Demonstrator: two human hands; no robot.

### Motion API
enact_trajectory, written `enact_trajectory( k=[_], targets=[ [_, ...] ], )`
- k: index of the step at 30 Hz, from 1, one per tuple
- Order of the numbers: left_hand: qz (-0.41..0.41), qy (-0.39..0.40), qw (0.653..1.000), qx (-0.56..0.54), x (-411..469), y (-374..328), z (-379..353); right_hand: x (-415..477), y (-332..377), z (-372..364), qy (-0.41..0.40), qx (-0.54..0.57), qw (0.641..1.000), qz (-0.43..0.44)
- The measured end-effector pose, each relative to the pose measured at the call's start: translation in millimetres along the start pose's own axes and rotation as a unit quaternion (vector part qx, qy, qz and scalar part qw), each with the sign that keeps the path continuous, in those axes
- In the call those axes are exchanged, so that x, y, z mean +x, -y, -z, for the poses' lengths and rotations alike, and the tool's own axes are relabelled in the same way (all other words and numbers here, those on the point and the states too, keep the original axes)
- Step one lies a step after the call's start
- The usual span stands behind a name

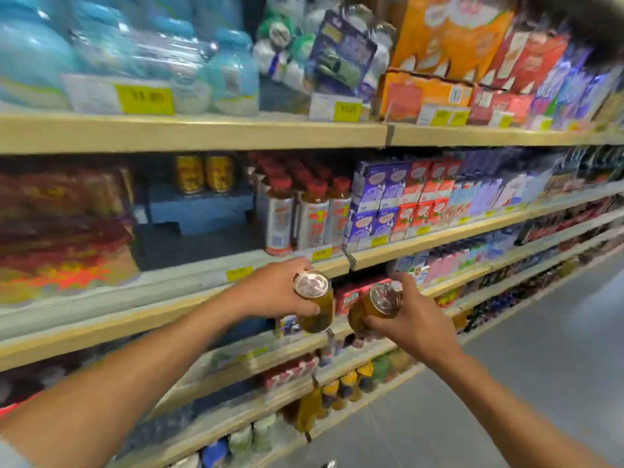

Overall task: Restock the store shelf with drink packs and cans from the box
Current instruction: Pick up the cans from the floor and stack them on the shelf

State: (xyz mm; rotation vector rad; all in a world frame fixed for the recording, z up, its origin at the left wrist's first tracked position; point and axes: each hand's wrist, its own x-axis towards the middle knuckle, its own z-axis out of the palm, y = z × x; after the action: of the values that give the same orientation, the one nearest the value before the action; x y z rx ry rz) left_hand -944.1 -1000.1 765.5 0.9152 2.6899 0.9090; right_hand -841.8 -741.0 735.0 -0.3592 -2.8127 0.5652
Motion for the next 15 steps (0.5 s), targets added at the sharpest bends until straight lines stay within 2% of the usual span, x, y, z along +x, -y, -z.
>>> enact_trajectory(
  k=[3,8,11,15],
  targets=[
    [0.029,-0.073,0.996,0.033,-12.9,5.5,55.3,15.0,39.6,13.7,-0.001,0.018,0.998,0.054],
    [0.180,-0.136,0.972,0.070,-25.7,45.5,125.9,39.1,104.3,14.8,-0.021,0.071,0.992,0.105],
    [0.246,-0.132,0.957,0.079,-23.6,80.5,142.4,55.3,140.9,8.1,-0.025,0.094,0.988,0.120],
    [0.254,-0.180,0.950,0.013,-17.2,123.3,146.8,77.3,183.6,-3.7,-0.033,0.087,0.986,0.135]
  ],
)
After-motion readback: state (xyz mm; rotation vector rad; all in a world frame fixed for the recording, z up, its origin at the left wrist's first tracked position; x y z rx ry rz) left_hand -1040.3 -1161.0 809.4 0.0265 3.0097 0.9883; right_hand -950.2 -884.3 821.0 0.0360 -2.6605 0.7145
